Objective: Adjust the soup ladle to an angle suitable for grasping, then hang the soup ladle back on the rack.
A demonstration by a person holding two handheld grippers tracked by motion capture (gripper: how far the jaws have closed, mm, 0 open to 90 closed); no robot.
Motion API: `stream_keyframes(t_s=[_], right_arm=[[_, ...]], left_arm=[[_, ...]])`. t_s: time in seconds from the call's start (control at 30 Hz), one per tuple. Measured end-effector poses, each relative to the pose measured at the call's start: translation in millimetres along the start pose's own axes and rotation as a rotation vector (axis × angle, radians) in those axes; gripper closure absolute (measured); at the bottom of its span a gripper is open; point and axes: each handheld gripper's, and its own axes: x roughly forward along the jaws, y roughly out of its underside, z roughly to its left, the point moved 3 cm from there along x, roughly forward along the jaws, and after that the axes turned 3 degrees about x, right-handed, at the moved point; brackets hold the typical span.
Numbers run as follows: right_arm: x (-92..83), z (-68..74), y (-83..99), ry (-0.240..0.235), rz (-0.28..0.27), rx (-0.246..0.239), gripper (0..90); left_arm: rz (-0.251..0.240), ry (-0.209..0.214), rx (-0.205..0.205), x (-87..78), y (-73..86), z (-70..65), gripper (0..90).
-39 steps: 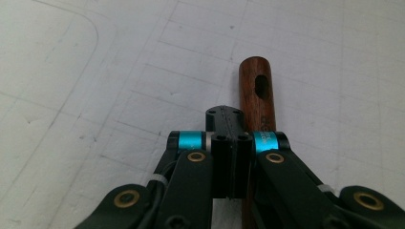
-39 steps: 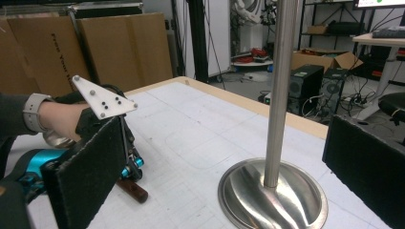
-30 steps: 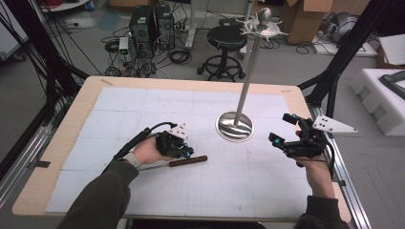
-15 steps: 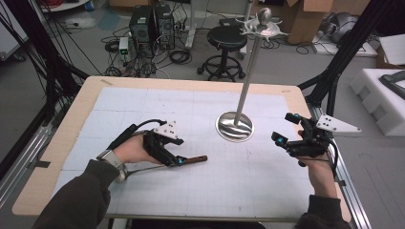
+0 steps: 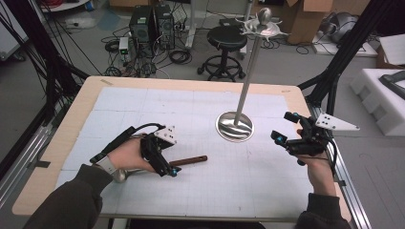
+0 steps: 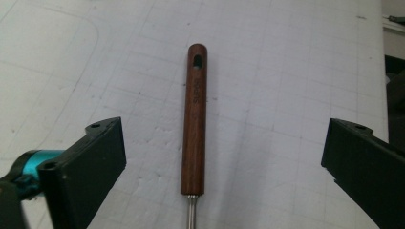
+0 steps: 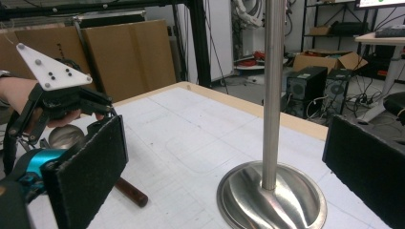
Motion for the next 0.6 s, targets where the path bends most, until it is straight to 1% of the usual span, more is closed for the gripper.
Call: stream_keyframes(t_s=[0.03,0.1,0.23,0.27,0.33,0.37,0.43,0.47,0.53,0.57,0.6], right_arm=[[0.0,0.0,0.0,0.0,0.0,0.0,0.3],[1.7,-0.2,-0.5,-0.003,-0.003,-0.002,0.3],[4.0,-1.2,-0.2,-0.008,0.0,-0.003,0.3],[4.6,-1.1,0.2,-0.008,0.004,-0.004,0.3],[5.6,-0.4,0.6,-0.014,0.01,-0.004,0.3],[5.9,-0.5,0.5,-0.014,0.009,-0.005,0.3],[6.2,-0.5,0.3,-0.014,0.007,-0.006,0.3],[6.6,-0.2,0.4,-0.013,0.008,-0.004,0.4],[7.5,-0.4,0.8,-0.012,0.012,-0.006,0.3],[7.8,-0.3,0.9,-0.014,0.013,-0.006,0.3],[7.8,-0.3,0.9,-0.014,0.013,-0.006,0.3]], left_arm=[[0.0,0.0,0.0,0.0,0.0,0.0,1.7],[0.015,-0.022,0.002,-2.6,6.0,2.1,1.7],[0.06,-0.053,0.013,-6.3,17.6,6.1,1.9],[0.082,-0.062,0.024,-8.0,21.8,7.7,3.0],[0.088,-0.069,0.024,-8.5,24.9,8.5,7.0],[0.103,-0.072,0.034,-10.2,30.3,10.7,9.8],[0.108,-0.078,0.042,-10.9,32.4,11.7,14.0],[0.111,-0.082,0.042,-11.4,34.8,12.4,14.0],[0.128,-0.076,0.041,-12.3,39.0,12.6,19.9],[0.14,-0.079,0.048,-12.8,40.4,12.7,20.4],[0.14,-0.079,0.048,-12.8,40.4,12.7,21.8]])
